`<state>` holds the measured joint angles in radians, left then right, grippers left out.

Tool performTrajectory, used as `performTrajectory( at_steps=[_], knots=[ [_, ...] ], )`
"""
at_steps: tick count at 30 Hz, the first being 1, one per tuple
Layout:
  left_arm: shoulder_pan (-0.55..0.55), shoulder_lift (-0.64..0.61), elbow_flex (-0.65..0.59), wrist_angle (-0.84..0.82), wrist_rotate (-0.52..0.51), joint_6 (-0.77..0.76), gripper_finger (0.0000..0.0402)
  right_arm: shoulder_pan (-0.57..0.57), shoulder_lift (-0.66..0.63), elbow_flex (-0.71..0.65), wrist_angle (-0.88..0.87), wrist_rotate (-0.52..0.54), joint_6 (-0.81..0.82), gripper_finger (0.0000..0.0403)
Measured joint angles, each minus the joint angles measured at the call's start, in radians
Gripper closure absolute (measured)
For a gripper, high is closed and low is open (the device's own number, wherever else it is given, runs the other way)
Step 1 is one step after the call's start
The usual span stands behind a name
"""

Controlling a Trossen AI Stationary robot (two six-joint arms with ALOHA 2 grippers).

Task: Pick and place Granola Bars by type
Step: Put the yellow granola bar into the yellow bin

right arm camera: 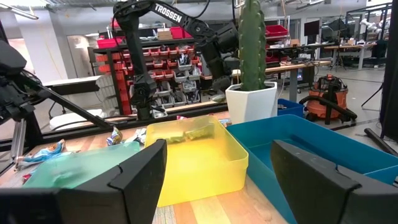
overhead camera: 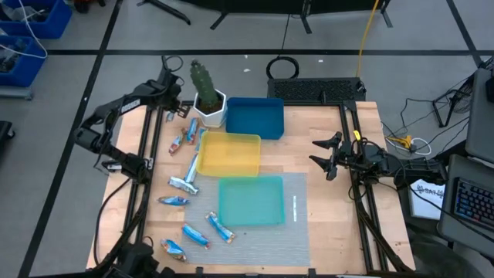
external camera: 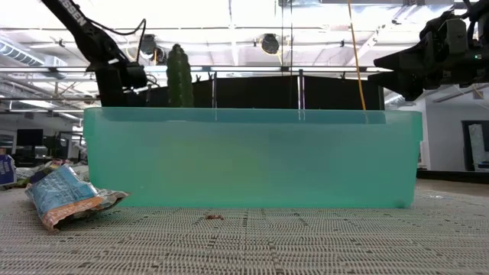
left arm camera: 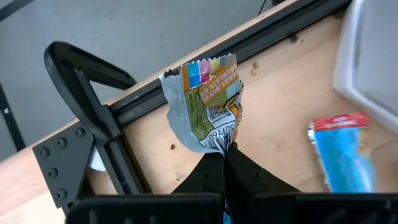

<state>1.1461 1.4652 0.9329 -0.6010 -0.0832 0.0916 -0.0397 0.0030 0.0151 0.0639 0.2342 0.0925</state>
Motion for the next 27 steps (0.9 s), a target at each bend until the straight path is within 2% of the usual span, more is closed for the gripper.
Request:
performTrajectory(
  at_steps=[8,27],
  knots=[
    [-0.004,-0.074,0.0,-0.002,0.04,-0.02,0.0401,0.0,0.0,0.0,0.0,0.0,0.0,0.0124],
    [-0.056,-0.327,0.0,-0.003,0.03,-0.07,0.0401,0.0,0.0,0.0,0.0,0.0,0.0,0.0124]
  ],
)
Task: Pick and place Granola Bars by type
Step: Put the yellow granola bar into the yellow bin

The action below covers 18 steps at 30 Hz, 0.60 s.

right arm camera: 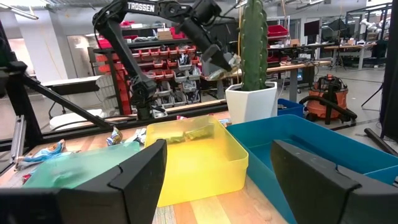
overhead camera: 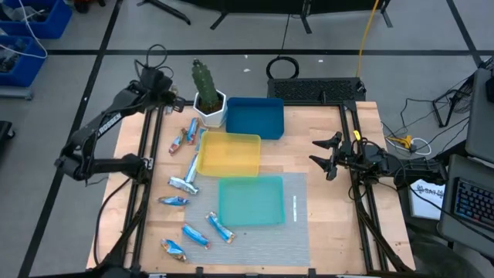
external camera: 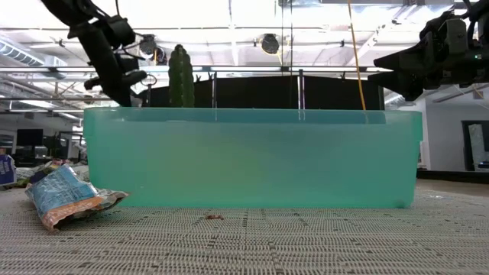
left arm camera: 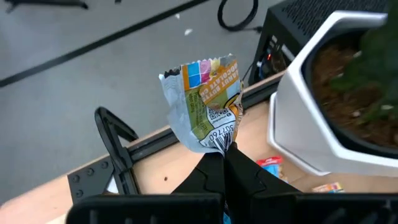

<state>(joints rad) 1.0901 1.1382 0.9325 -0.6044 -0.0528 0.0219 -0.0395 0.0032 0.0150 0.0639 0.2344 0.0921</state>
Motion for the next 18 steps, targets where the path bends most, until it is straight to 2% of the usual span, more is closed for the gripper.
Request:
performTrajectory(
  at_steps=[18],
  knots=[
    [-0.054,-0.219,0.036,-0.001,0.004,-0.01,0.0402,0.0,0.0,0.0,0.0,0.0,0.0,0.0124]
  ],
)
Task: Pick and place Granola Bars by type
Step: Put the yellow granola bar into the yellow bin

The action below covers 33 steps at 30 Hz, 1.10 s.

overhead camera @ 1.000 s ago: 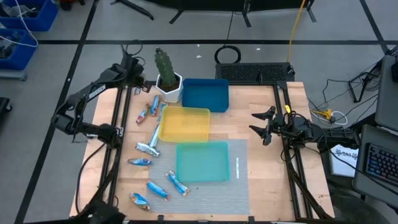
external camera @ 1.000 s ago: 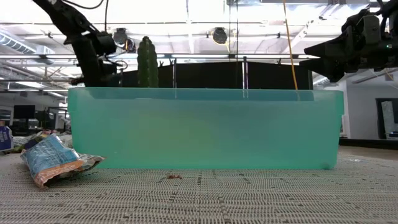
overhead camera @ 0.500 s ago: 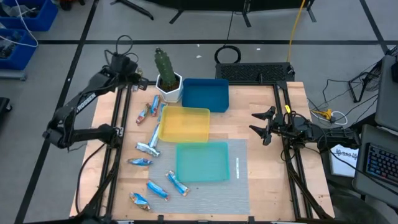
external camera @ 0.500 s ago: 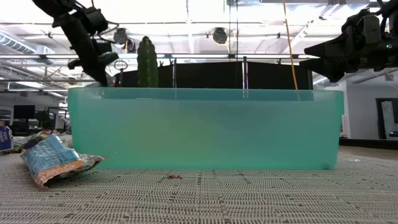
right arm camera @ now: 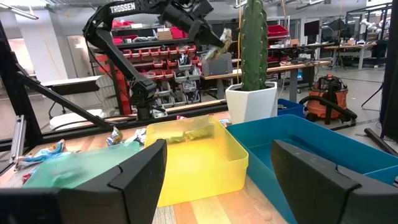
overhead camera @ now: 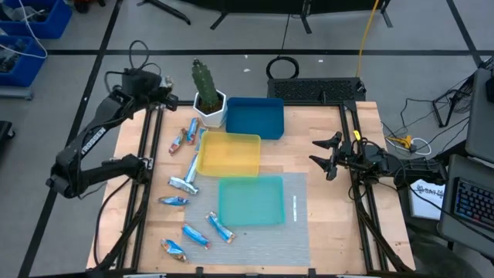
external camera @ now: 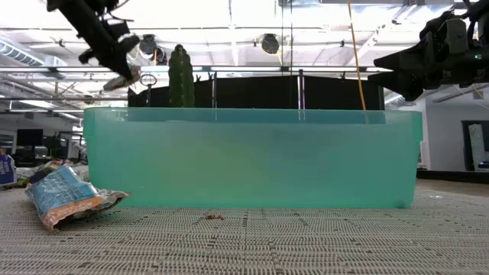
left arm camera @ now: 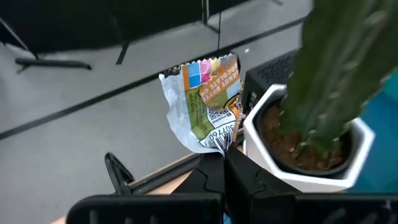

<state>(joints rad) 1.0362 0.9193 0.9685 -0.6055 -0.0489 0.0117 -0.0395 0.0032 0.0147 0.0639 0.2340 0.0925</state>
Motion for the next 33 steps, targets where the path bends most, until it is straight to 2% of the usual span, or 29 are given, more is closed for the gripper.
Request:
performTrajectory(
  at_steps=[16,26,33],
  knots=[
    [-0.106,-0.007,0.44,-0.113,-0.11,0.01,0.0402,0.0,0.0,0.0,0.0,0.0,0.0,0.0124],
    [-0.135,-0.007,0.628,-0.185,-0.145,-0.029,0.0402,0.0,0.0,0.0,0.0,0.0,0.0,0.0124],
    [-0.135,0.015,0.725,-0.273,-0.163,-0.138,0.0402,0.0,0.0,0.0,0.0,0.0,0.0,0.0124]
  ],
)
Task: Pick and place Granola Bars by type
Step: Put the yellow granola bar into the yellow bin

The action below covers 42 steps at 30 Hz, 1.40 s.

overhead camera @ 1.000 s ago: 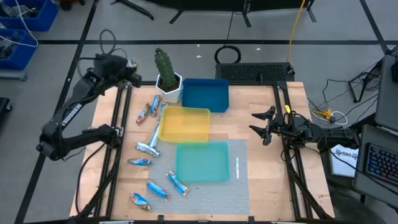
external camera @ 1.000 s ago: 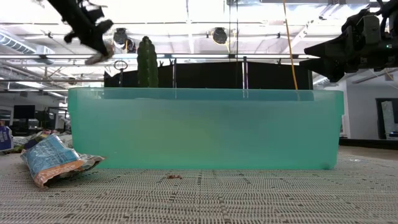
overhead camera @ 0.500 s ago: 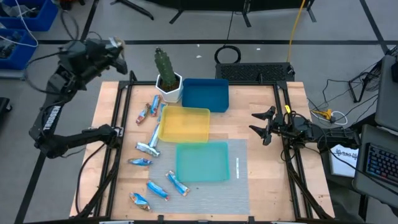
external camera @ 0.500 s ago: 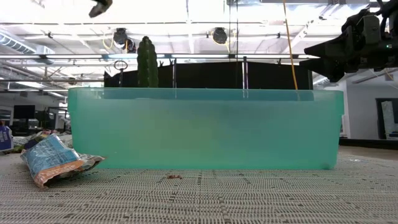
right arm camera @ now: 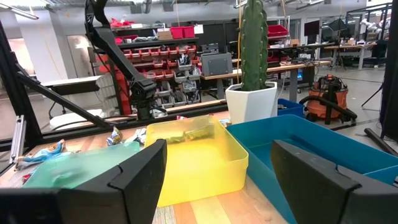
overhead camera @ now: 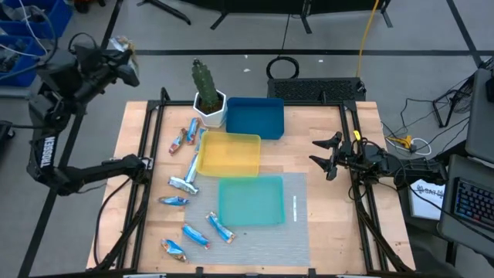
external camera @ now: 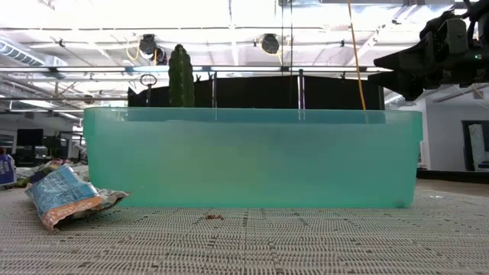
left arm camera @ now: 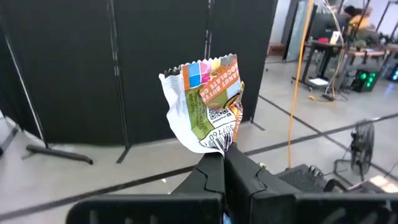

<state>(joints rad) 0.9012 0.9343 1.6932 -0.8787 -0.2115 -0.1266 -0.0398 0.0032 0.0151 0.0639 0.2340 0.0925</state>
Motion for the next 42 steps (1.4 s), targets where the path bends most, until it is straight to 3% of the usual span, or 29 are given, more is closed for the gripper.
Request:
performTrajectory(
  at_steps=[8,18,30,35,42],
  knots=[
    [-0.077,0.055,0.022,-0.095,0.034,-0.18,0.0402,0.0,0.0,0.0,0.0,0.0,0.0,0.0124],
    [-0.387,0.152,0.021,-0.049,-0.304,-0.232,0.0402,0.0,0.0,0.0,0.0,0.0,0.0,0.0124],
    [-0.63,0.294,0.049,0.012,-0.585,-0.31,0.0402,0.0,0.0,0.0,0.0,0.0,0.0,0.0124],
    [-0.711,0.347,0.05,-0.016,-0.641,-0.41,0.0402,0.0,0.0,0.0,0.0,0.0,0.0,0.0124],
    [-0.78,0.425,0.05,-0.167,-0.645,-0.616,0.0401,0.0,0.0,0.0,0.0,0.0,0.0,0.0124]
  ],
)
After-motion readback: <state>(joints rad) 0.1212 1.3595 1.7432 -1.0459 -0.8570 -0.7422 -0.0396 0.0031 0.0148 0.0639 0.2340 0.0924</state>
